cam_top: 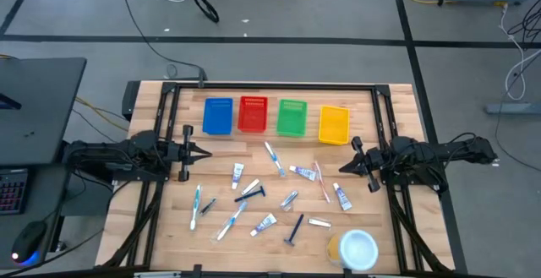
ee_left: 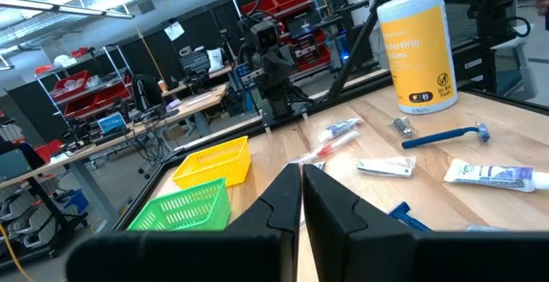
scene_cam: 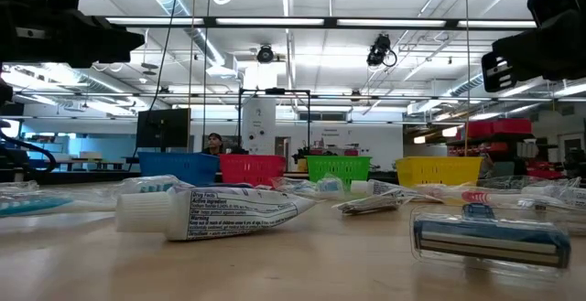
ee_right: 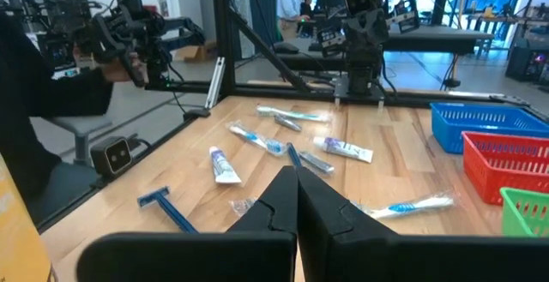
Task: Pick & Place Travel size toiletries
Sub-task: Put the white toothpaste into the blue bin
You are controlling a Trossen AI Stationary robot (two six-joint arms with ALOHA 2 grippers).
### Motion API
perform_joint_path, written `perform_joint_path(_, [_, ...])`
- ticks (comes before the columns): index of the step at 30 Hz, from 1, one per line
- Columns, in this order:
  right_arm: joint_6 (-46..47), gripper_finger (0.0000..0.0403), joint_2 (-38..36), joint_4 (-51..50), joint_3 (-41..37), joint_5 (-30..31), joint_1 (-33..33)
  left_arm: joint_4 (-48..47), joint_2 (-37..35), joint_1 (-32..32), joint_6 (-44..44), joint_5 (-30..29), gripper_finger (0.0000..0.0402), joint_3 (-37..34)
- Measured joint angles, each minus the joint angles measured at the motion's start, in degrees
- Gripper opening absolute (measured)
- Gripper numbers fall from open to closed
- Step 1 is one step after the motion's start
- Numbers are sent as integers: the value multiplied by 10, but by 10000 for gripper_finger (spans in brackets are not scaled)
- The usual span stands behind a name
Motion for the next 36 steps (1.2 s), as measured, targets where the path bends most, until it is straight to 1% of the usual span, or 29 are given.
perform_joint_path(3, [5, 0, 0, 15, 0, 0, 0, 1, 0, 0, -51, 10, 24, 0])
perform_joint_path(6, [1, 0, 0, 41, 0, 1, 0, 23, 0, 0, -67, -3, 24, 0])
perform_joint_path(12, [3, 0, 0, 78, 0, 6, 0, 59, 0, 0, -137, -5, 24, 0])
perform_joint_path(14, [1, 0, 0, 85, 0, 21, 0, 69, 0, 0, -163, -3, 24, 0])
perform_joint_path(17, [2, 0, 0, 93, 0, 98, 0, 89, 0, 0, -180, -9, 24, 0])
perform_joint_path(19, [1, 0, 0, 105, 0, 177, 0, 100, 0, 0, -181, -12, 24, 0])
perform_joint_path(22, [2, 0, 0, 152, 0, 322, -3, 129, 0, 0, -176, -8, 23, 0])
perform_joint_path(23, [2, 0, 1, 173, 0, 350, -5, 135, 0, 0, -167, -11, 22, 0])
perform_joint_path(24, [-7, 0, 4, 196, 0, 361, -8, 140, 0, 0, -163, -20, 20, 0])
perform_joint_path(25, [-28, 1, 7, 216, 0, 353, -12, 142, 1, 0, -163, -38, 18, 0])
perform_joint_path(28, [-83, 10, 34, 289, 0, 295, -25, 141, 11, 0, -209, -131, 15, 0])
perform_joint_path(30, [-96, 23, 60, 333, 0, 274, -34, 143, 25, 0, -216, -167, 16, 0])
perform_joint_path(32, [-100, 39, 93, 362, 0, 267, -43, 151, 44, 0, -209, -175, 25, 0])
perform_joint_path(34, [-91, 55, 129, 385, 0, 266, -54, 177, 71, 0, -209, -175, 39, 2])
perform_joint_path(36, [-77, 70, 169, 389, 13, 266, -67, 191, 102, 0, -211, -178, 57, 12])
